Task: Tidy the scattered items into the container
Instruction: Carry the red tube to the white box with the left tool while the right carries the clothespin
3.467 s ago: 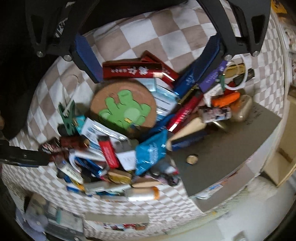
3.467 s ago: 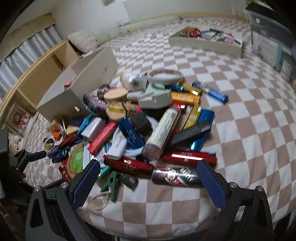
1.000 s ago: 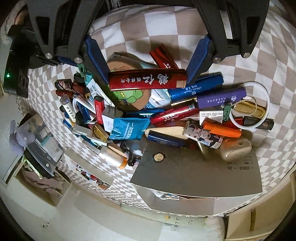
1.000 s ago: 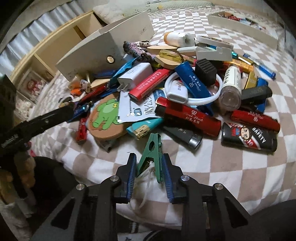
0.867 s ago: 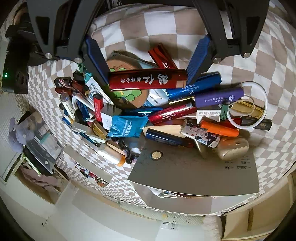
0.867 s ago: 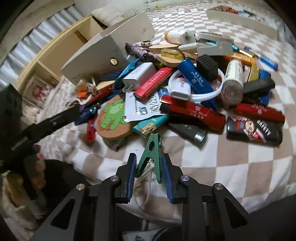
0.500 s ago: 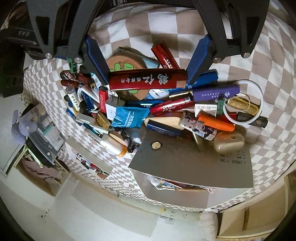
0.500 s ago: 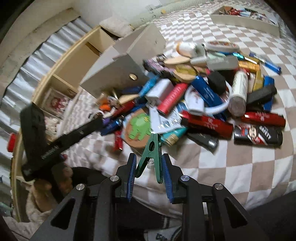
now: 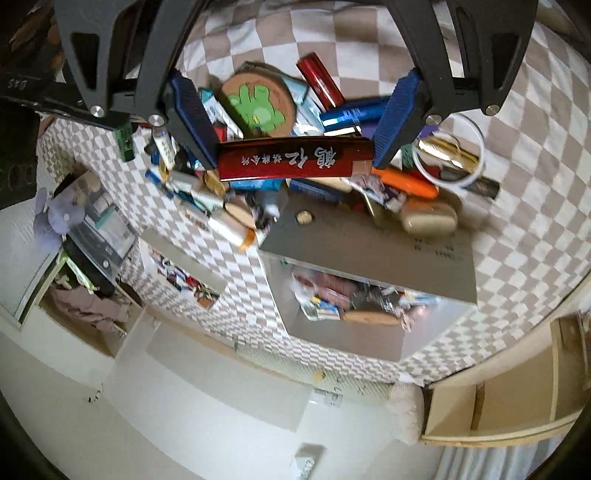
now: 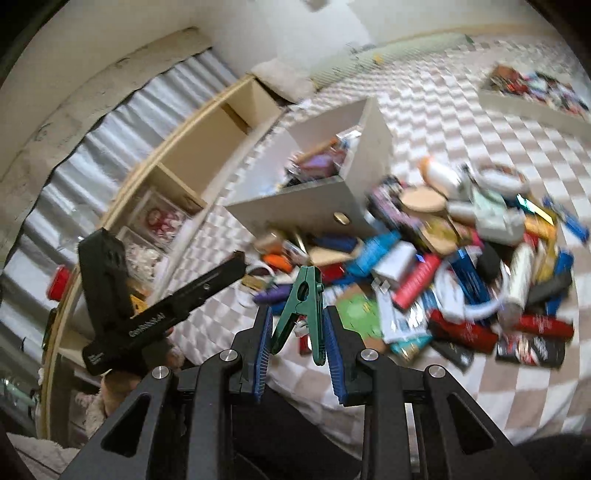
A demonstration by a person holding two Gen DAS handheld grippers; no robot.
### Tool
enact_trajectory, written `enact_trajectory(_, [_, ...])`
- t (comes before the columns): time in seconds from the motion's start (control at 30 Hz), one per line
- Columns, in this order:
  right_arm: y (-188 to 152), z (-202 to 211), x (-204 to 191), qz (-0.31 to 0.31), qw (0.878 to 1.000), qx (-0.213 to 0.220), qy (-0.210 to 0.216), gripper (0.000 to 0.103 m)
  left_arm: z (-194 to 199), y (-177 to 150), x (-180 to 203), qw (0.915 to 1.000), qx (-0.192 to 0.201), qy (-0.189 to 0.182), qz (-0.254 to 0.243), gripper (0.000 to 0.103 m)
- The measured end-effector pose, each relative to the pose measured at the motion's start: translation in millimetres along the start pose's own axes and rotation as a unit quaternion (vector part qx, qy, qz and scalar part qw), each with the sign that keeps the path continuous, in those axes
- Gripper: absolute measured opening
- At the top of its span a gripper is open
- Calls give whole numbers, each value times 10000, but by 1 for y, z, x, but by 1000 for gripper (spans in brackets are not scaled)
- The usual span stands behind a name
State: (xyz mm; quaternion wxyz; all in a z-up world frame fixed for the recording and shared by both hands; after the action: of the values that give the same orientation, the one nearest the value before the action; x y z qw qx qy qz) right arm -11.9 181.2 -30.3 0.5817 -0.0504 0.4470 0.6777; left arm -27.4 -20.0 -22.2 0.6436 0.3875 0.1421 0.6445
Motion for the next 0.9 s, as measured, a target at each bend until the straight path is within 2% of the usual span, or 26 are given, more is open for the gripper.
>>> enact_trajectory(0.33, [72, 5, -52, 591, 9956, 350, 640, 29, 10, 66, -9, 9983, 501, 291, 88, 83])
enact_trajectory(0.6, [131, -2, -76, 910, 9902, 716, 778, 29, -8, 125, -9, 9961, 733, 268, 418, 83])
enact_trajectory(0.73, [151, -13, -77, 878, 9891, 761, 900, 29, -29, 145, -9, 9953, 726, 450, 451, 83])
enact_trajectory(0.9, [174, -24, -69, 785, 9890, 884, 886, 29, -59, 152, -25, 9919, 607, 924, 626, 83])
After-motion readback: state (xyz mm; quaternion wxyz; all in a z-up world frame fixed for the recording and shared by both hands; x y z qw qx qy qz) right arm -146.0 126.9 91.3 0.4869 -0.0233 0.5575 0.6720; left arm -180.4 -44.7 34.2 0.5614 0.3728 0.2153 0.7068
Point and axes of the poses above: each gripper's, at about its wrist camera, not at the fingertips, and z roughly against the way its jaws point, x to its right, y to its top, the point moved 3 cm from there along -z, roughly the way its jaws point
